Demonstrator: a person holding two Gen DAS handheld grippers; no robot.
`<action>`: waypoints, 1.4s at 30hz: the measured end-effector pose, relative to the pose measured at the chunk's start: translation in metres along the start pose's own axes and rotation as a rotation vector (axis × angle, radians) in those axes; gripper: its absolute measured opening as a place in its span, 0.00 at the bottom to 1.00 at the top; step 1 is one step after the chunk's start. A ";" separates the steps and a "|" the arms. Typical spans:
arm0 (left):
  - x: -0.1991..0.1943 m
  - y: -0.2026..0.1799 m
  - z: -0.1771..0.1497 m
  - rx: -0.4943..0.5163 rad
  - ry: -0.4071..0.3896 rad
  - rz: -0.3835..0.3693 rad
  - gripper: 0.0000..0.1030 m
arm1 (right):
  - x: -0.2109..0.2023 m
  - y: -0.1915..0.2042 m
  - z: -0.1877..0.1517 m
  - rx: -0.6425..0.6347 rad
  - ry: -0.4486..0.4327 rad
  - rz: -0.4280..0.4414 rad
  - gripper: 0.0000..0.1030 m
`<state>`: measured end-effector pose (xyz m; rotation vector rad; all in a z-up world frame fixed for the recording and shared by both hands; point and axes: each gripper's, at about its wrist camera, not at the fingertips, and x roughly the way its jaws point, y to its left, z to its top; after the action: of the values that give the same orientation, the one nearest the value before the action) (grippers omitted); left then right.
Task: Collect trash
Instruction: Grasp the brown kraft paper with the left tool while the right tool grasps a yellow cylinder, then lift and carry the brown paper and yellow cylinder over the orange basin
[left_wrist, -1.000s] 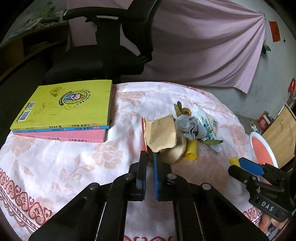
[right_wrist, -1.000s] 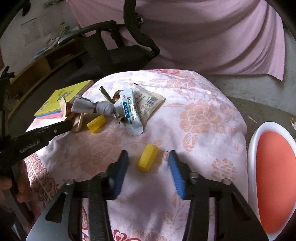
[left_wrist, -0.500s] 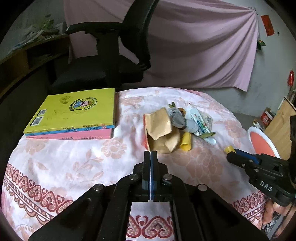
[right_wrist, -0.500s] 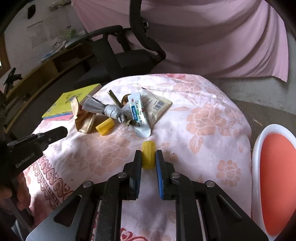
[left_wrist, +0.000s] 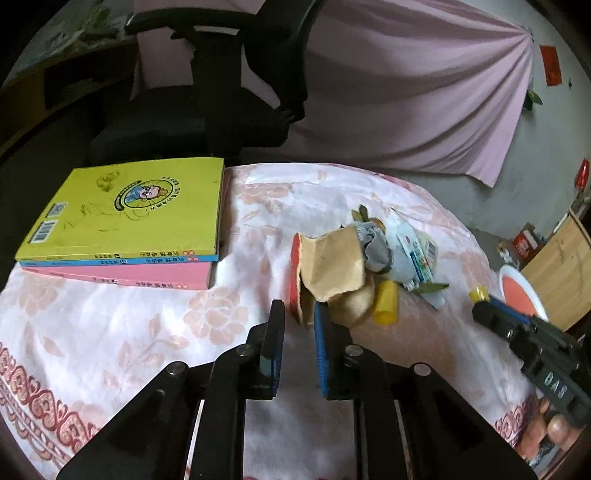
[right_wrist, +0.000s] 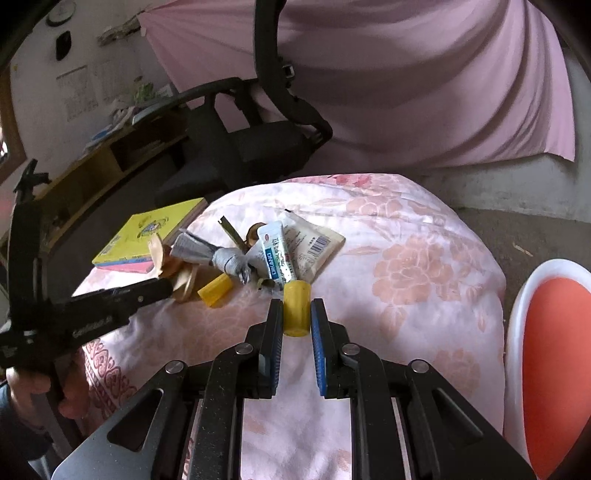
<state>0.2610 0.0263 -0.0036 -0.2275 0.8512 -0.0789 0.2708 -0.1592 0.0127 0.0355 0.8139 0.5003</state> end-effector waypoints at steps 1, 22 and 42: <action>0.001 0.002 0.001 -0.009 -0.005 -0.008 0.12 | 0.001 0.002 0.000 -0.010 0.004 -0.001 0.13; -0.012 -0.005 0.006 0.047 -0.101 -0.035 0.00 | -0.005 0.005 -0.005 -0.029 -0.040 0.000 0.13; -0.119 -0.115 -0.016 0.317 -0.512 -0.116 0.00 | -0.135 -0.008 -0.023 -0.074 -0.646 -0.057 0.13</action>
<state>0.1731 -0.0688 0.1002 0.0062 0.3075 -0.2507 0.1800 -0.2298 0.0882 0.0994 0.1637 0.4282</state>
